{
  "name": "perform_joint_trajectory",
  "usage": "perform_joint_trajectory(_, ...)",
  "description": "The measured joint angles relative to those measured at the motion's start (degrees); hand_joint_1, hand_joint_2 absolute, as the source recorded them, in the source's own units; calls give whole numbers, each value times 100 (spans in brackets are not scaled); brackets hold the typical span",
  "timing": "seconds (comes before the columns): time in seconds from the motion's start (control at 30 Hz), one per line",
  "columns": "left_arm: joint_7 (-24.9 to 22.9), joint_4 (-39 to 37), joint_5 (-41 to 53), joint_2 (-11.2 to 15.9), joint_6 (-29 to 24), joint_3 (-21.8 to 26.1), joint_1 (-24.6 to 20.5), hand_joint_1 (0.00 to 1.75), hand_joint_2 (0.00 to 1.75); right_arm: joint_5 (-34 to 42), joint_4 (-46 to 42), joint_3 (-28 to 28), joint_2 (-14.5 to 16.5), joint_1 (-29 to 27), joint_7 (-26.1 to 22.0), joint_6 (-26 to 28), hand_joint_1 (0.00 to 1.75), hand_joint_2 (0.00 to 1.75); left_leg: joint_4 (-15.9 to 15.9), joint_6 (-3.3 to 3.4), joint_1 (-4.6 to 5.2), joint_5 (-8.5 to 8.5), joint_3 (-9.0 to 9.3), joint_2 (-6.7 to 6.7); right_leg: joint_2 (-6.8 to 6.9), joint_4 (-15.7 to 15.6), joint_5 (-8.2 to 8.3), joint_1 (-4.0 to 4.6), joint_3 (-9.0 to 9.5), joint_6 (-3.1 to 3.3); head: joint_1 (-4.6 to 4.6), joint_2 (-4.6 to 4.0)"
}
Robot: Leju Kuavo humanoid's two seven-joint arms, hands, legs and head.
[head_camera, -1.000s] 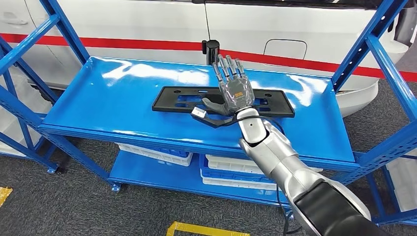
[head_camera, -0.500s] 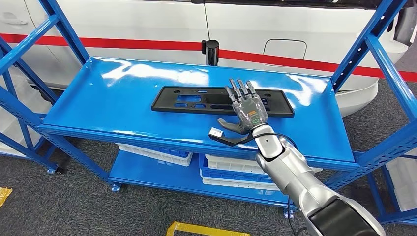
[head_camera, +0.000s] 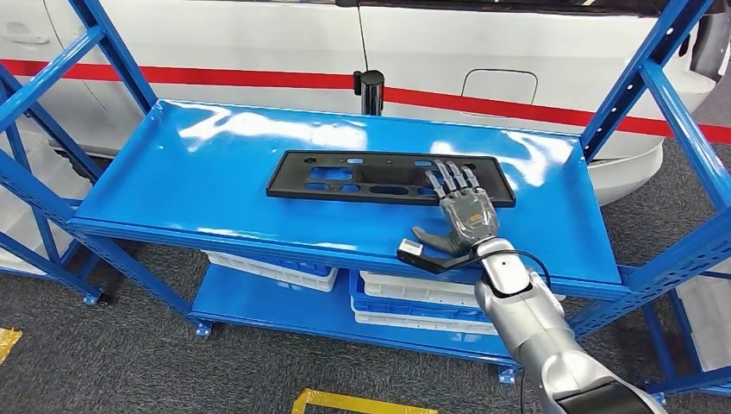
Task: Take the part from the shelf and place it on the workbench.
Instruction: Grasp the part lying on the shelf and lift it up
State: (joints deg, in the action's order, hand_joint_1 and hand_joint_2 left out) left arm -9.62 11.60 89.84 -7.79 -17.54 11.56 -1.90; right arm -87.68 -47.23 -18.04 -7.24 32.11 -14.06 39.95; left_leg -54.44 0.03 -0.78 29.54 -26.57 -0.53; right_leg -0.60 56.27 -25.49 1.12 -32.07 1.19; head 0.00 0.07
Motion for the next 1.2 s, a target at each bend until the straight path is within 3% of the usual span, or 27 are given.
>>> perform_joint_trajectory(0.1,-40,-6,0,24,-36,-162,0,0,0,-139,-206,223,18,-141,178,0,0,0,0,0,0,0,-2,-2,-1,0,0,-1,3,0,0,0)
perform_joint_trajectory(0.23,-192,-10,-1,48,-94,-485,-5,0,0,-212,-428,-298,-87,-108,1433,0,0,0,0,0,0,0,0,-4,-3,0,0,-1,4,0,0,0)
perform_joint_trajectory(0.37,-453,-12,-1,82,-114,-934,-19,0,0,-226,-594,-1208,-238,156,2567,0,0,0,2,0,0,0,1,-5,-5,0,0,-1,5,0,0,0)
perform_joint_trajectory(0.5,-617,-13,-2,126,-120,-1470,-61,0,0,-229,-686,-2571,-421,691,3961,0,0,0,5,1,-1,-2,6,-5,-6,0,0,-1,5,0,1,0)
perform_joint_trajectory(0.6,-640,-14,-3,160,-124,-1769,-88,0,0,-229,-709,-3553,-494,1023,4539,0,0,0,12,1,-1,-3,19,-5,-6,0,0,-1,9,1,1,0)
perform_joint_trajectory(0.7,-628,-15,-15,178,-112,-1957,-102,0,0,-229,-693,-4168,-469,1196,4503,0,0,0,17,1,-1,-3,22,-4,-5,0,0,-1,11,0,0,0)
perform_joint_trajectory(0.8,-569,-14,-43,186,-69,-2068,-119,0,0,-228,-602,-4437,-365,1278,4080,0,0,0,20,1,-1,-3,23,-4,-6,0,0,-1,11,0,0,0)
perform_joint_trajectory(1.03,-517,-15,-54,197,-33,-2148,-137,0,0,-221,-419,-4452,-171,1276,3627,0,0,0,21,1,-1,-3,23,-4,-5,0,0,-1,11,0,0,0)
perform_joint_trajectory(1.2,-511,-15,-116,200,-18,-2156,-136,0,0,-34,-310,-4151,-102,1159,2985,0,0,0,21,1,1,-2,26,-4,-5,0,0,-2,11,0,0,0)
